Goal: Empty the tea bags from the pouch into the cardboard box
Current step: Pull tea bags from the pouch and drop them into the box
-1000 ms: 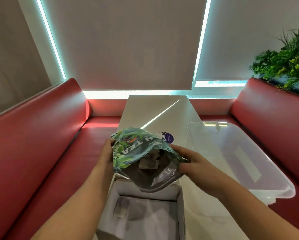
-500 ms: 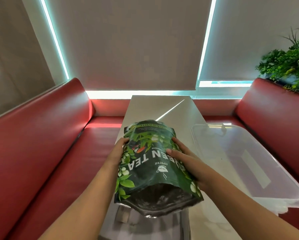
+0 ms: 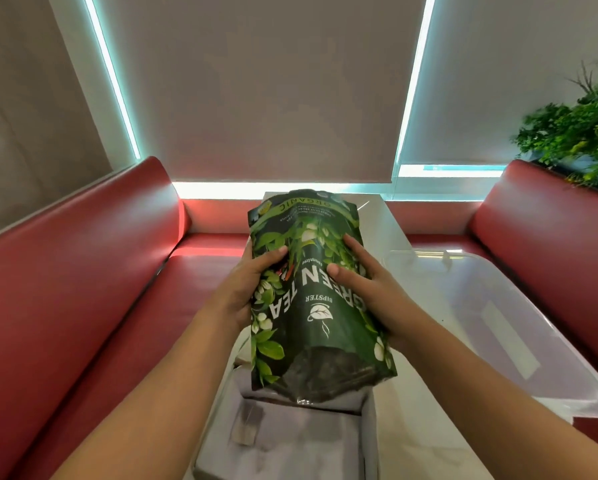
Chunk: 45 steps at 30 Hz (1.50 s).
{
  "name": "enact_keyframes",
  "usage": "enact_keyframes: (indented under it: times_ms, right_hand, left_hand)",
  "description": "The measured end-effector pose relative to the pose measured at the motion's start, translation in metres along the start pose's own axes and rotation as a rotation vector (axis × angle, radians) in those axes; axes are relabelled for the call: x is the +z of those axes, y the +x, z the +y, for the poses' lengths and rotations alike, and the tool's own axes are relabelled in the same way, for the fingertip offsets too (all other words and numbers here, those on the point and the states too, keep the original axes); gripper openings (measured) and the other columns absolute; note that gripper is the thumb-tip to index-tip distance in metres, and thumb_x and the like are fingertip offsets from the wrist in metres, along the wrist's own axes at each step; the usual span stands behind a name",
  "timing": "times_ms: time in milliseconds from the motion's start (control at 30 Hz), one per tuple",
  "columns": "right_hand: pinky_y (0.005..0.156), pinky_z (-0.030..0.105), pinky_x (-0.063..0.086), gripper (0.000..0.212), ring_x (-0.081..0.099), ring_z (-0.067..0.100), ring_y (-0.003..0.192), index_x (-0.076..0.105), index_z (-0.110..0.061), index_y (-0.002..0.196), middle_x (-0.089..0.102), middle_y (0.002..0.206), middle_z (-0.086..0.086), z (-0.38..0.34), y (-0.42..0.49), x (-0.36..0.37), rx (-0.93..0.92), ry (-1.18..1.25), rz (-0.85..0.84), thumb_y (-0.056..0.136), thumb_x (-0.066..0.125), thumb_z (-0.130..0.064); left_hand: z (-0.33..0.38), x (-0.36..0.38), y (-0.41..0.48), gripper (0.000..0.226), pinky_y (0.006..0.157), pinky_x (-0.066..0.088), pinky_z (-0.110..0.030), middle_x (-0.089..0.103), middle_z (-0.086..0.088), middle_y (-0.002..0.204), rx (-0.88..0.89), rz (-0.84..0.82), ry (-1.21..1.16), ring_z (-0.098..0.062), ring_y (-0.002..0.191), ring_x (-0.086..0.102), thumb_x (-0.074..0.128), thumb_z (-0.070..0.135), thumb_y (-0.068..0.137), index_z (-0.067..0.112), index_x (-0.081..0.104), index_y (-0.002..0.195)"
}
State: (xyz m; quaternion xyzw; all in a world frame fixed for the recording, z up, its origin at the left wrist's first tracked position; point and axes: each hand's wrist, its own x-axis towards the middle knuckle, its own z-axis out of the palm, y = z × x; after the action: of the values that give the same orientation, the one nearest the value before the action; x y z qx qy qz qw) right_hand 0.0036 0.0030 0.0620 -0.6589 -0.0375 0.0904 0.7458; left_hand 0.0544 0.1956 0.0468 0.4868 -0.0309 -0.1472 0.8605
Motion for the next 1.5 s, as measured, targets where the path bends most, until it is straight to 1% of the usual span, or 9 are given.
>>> enact_keyframes:
  times_ms: [100,233,400,667,800,967,1100,1300,1500]
  right_hand:
    - [0.084,0.044,0.056,0.089,0.068,0.026,0.099,0.035,-0.043,0.139,0.053,0.130,0.006,0.002,0.001,0.002,0.005,0.031,0.014,0.061,0.078,-0.040]
    - [0.086,0.045,0.055,0.086,0.068,0.023,0.098,0.036,-0.046,0.136,0.057,0.126,0.002,0.004,0.002,0.007,-0.035,-0.029,0.065,0.061,0.079,-0.045]
    - [0.082,0.040,0.057,0.081,0.069,0.021,0.094,0.034,-0.044,0.138,0.060,0.120,-0.001,-0.001,0.003,0.011,-0.071,-0.021,0.083,0.068,0.074,-0.043]
    - [0.076,0.032,0.058,0.083,0.069,0.017,0.092,0.035,-0.040,0.139,0.061,0.120,-0.002,0.000,0.002,0.014,-0.062,-0.023,0.111,0.067,0.074,-0.045]
    - [0.074,0.032,0.059,0.083,0.070,0.018,0.092,0.033,-0.037,0.141,0.061,0.122,0.001,0.003,0.003,0.015,-0.057,-0.002,0.120,0.070,0.074,-0.042]
    - [0.069,0.030,0.058,0.083,0.071,0.017,0.089,0.032,-0.035,0.142,0.061,0.123,0.002,0.003,0.005,0.015,-0.016,0.024,0.121,0.071,0.075,-0.042]
    - [0.061,0.025,0.057,0.082,0.071,0.014,0.084,0.033,-0.033,0.143,0.061,0.121,0.001,0.003,0.006,0.014,-0.010,0.020,0.133,0.072,0.074,-0.042]
    - [0.063,0.029,0.058,0.080,0.072,0.018,0.085,0.034,-0.028,0.143,0.062,0.122,0.005,0.006,0.008,0.013,-0.028,0.121,0.136,0.075,0.075,-0.031]
    - [0.065,0.032,0.058,0.083,0.071,0.024,0.088,0.032,-0.026,0.144,0.064,0.119,0.009,0.018,0.016,0.009,0.036,0.173,0.113,0.073,0.077,-0.028]
  left_hand:
    - [-0.003,-0.005,0.000,0.057,0.081,0.055,-0.050,0.064,-0.023,0.115,-0.001,-0.001,-0.034,-0.034,0.086,0.067,0.067,0.009,0.078,0.019,0.048,0.131]
    - [-0.002,-0.003,-0.002,0.048,0.073,0.057,-0.045,0.065,-0.021,0.113,0.078,0.021,-0.028,-0.033,0.085,0.068,0.061,0.008,0.084,0.017,0.049,0.129]
    - [0.005,-0.002,-0.002,0.050,0.070,0.057,-0.042,0.062,-0.023,0.119,0.057,0.014,-0.061,-0.032,0.085,0.069,0.061,0.011,0.084,0.013,0.047,0.133]
    - [0.005,-0.003,-0.004,0.043,0.068,0.058,-0.038,0.069,-0.017,0.100,0.004,0.047,-0.051,-0.028,0.077,0.070,0.057,0.012,0.088,0.008,0.051,0.130]
    - [0.005,-0.005,-0.003,0.042,0.071,0.058,-0.040,0.066,-0.019,0.108,0.050,0.040,-0.036,-0.030,0.081,0.069,0.055,0.010,0.089,0.009,0.050,0.131]
    - [0.008,-0.003,-0.005,0.031,0.054,0.058,-0.033,0.071,-0.013,0.079,0.005,0.090,-0.011,-0.024,0.061,0.070,0.051,0.008,0.091,0.006,0.054,0.121]
    - [0.007,-0.005,-0.004,0.029,0.053,0.058,-0.032,0.071,-0.012,0.076,0.061,0.119,-0.018,-0.024,0.058,0.069,0.048,0.004,0.091,0.006,0.054,0.120]
    - [0.009,-0.006,-0.006,0.026,0.058,0.059,-0.034,0.071,-0.013,0.076,-0.001,0.075,-0.024,-0.025,0.059,0.069,0.049,0.007,0.091,0.008,0.056,0.116]
    - [0.001,-0.011,-0.003,0.033,0.053,0.058,-0.032,0.071,-0.012,0.073,-0.019,0.126,-0.004,-0.024,0.056,0.068,0.047,0.006,0.092,0.011,0.052,0.124]
